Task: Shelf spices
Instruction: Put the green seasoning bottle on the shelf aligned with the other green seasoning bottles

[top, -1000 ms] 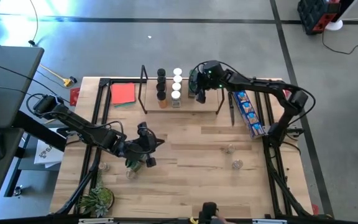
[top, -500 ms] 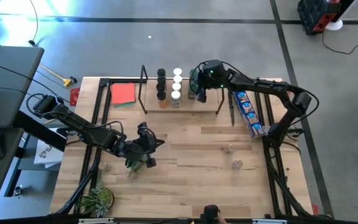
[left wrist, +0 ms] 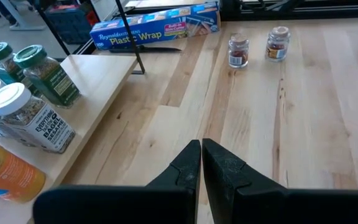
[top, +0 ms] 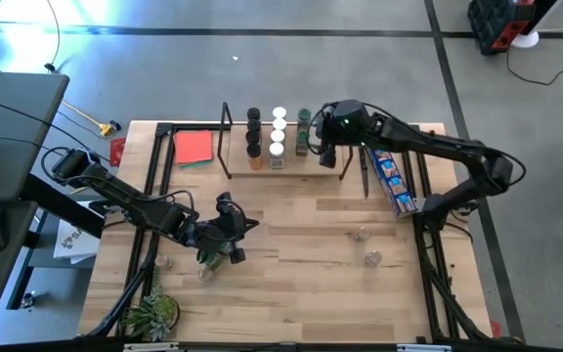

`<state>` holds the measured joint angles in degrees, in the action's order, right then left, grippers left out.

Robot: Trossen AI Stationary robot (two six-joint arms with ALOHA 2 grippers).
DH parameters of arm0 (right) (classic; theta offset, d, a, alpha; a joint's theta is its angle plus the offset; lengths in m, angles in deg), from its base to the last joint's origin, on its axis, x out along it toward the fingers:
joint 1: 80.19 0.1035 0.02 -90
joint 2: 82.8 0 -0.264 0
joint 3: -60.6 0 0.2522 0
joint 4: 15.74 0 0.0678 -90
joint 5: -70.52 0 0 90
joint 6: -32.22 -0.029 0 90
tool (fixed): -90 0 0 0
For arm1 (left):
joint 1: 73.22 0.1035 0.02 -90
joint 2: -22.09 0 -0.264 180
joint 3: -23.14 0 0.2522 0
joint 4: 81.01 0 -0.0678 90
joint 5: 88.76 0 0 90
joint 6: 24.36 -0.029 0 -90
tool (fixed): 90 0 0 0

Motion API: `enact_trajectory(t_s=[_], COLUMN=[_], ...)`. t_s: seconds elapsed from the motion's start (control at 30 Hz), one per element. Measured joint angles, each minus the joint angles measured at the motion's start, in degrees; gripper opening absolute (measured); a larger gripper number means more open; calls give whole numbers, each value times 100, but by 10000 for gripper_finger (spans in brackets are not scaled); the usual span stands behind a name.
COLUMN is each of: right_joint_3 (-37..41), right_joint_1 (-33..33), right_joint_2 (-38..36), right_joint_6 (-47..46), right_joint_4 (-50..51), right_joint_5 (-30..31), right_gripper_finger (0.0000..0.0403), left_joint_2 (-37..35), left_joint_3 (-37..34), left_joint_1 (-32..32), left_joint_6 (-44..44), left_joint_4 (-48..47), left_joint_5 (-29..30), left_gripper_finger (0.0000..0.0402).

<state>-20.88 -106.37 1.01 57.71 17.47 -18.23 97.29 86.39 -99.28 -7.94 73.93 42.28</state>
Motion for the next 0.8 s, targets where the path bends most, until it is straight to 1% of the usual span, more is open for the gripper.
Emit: enact_trajectory(t_s=[0.07, 0.13, 0.2, 0.23, 0.33, 0.43, 0.63, 0.7, 0.8], right_joint_3=[0, 11, 189, 319, 689, 963, 1062, 1062, 1062], right_joint_1=[120, 205, 267, 300, 314, 310, 295, 293, 256], right_joint_2=[-129, -131, -11, 79, 358, 637, 1157, 1339, 1533], right_joint_6=[-218, -344, -393, -462, -659, -804, -1032, -1005, -1004], right_joint_4=[369, 763, 790, 697, 182, -536, -1802, -2035, -2090], right_joint_5=[-283, -795, -1113, -1137, -1146, -1136, -900, -727, -478], right_gripper_finger=[275, 274, 267, 261, 232, 191, 108, 88, 67], left_joint_2=[0, 0, 0, 0, 0, 0, 0, 0, 0], left_joint_3=[0, 0, 0, 0, 0, 0, 0, 0, 0], left_joint_1=[0, 0, 0, 0, 0, 0, -1, -2, 0], left_joint_6=[0, -2, 0, 0, 1, 0, 0, 0, 44], left_joint_4=[1, 8, 21, 38, 49, 44, 44, 42, 39], left_joint_5=[4, 19, 21, 21, 23, 21, 23, 23, 23], left_gripper_finger=[14, 14, 14, 14, 14, 14, 14, 14, 14])
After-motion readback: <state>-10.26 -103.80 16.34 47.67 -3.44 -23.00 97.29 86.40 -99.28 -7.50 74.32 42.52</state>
